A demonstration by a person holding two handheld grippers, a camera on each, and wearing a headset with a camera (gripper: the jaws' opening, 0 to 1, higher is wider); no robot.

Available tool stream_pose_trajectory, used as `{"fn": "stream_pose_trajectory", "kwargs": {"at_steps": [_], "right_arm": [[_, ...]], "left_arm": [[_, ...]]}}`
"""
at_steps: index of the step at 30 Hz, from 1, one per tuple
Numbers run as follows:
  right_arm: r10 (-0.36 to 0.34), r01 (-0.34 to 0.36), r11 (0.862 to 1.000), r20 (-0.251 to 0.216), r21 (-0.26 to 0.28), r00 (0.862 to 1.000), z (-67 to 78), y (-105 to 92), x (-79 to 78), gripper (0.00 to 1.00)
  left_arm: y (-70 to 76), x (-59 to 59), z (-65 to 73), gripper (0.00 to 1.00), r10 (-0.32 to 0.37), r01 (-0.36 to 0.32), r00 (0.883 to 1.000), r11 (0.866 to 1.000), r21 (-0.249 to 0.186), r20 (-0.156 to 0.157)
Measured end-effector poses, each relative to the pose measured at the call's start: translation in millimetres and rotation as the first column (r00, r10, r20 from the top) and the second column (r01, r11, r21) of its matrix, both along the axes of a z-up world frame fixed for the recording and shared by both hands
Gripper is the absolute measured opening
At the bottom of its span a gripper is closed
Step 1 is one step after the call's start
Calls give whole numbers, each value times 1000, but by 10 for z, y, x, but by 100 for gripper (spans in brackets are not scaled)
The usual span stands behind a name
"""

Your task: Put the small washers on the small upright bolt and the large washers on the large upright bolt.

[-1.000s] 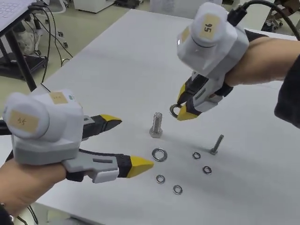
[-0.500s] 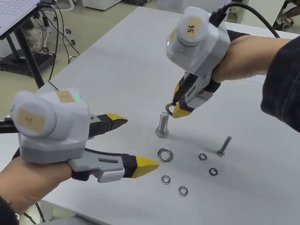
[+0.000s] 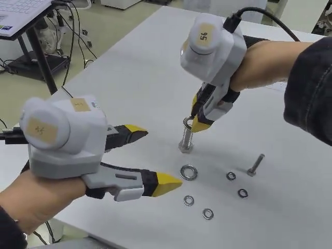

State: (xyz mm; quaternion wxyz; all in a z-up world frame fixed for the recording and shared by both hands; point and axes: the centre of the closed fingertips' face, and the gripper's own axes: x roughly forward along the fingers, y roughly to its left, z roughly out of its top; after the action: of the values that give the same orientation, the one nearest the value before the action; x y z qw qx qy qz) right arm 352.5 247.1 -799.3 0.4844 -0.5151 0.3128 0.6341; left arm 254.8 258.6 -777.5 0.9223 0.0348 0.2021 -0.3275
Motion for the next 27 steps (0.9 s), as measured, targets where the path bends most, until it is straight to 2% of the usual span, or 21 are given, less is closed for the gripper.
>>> {"fn": "stream_pose_trajectory", "kwargs": {"at_steps": [15, 27], "right_arm": [[3, -3, 999, -19, -36, 1000, -138, -9, -11, 23], [-1, -1, 999, -31, -40, 1000, -179, -2, -16, 23]], "left_arm": [[-3, 0, -23, 69, -3, 3, 1000, 1000, -7, -2], [0, -17, -34, 68, -5, 5, 1000, 1000, -11, -3]]}}
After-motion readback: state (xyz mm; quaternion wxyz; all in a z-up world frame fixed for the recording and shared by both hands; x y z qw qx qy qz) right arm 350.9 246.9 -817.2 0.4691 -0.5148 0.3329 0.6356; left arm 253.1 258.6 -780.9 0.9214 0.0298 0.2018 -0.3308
